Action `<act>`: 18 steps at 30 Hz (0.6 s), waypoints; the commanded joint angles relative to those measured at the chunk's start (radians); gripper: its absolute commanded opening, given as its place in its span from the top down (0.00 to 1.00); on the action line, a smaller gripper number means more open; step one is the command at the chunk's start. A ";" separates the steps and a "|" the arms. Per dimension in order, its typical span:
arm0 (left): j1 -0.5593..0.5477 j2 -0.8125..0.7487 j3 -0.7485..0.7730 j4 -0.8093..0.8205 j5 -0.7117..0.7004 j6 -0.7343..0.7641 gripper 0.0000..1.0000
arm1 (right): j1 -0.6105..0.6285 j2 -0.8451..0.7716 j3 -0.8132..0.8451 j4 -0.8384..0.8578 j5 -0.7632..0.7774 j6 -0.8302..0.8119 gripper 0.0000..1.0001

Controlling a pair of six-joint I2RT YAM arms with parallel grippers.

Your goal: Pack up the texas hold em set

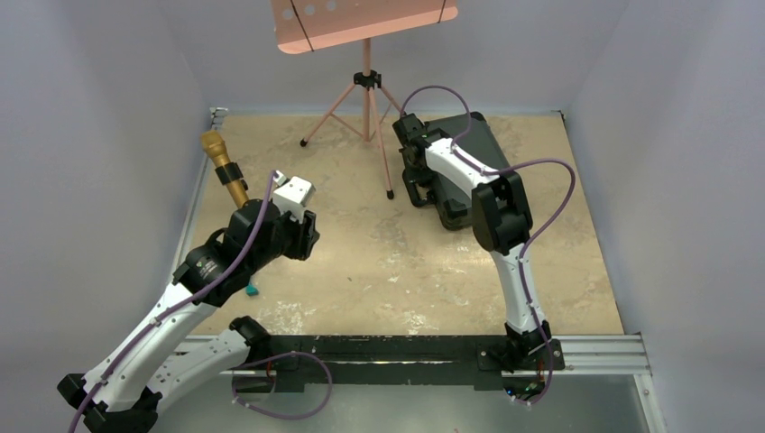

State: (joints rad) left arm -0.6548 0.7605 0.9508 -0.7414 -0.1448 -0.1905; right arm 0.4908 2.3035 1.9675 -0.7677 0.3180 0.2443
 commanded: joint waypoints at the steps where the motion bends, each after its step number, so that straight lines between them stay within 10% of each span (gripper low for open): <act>1: 0.005 -0.013 -0.004 0.031 0.004 -0.004 0.51 | -0.018 0.047 -0.007 -0.036 0.048 0.003 1.00; 18: 0.005 -0.016 -0.004 0.031 0.004 -0.006 0.51 | -0.018 0.062 -0.014 -0.051 0.060 0.010 1.00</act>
State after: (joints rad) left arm -0.6548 0.7547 0.9508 -0.7414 -0.1448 -0.1909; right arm 0.4919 2.3051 1.9675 -0.7677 0.3225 0.2531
